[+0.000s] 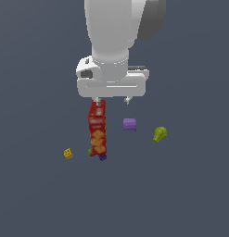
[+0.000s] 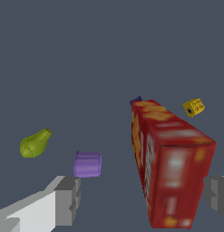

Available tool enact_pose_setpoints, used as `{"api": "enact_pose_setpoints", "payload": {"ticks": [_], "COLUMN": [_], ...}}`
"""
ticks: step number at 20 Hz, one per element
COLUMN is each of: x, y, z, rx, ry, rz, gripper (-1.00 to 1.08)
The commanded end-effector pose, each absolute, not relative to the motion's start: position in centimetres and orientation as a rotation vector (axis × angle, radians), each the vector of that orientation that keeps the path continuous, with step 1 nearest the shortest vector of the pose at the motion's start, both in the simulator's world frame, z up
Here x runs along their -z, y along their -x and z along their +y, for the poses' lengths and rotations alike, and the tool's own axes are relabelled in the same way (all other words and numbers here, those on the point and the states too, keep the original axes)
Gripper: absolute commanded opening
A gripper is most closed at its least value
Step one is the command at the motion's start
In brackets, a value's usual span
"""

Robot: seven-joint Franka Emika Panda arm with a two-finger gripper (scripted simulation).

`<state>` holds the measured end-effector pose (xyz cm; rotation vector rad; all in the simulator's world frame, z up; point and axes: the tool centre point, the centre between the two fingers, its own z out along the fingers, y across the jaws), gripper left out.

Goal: Pick up a designated object from a clutter of objects.

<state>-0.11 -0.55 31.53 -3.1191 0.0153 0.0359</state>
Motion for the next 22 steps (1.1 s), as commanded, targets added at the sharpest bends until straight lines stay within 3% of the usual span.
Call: {"api": "enact_pose_setpoints", "payload": {"ticks": [1, 12, 22], "x": [-31.5, -30.4, -29.4], "y": [0.1, 0.7, -0.3], "z": [-0.6, 1.5, 0.1], "rx": [-0.036, -0.095, -0.084], "ry": [3.119, 3.083, 3.084], "rz": [0.015, 0.019, -0.025], "gripper": [1.0, 1.0, 1.0]}}
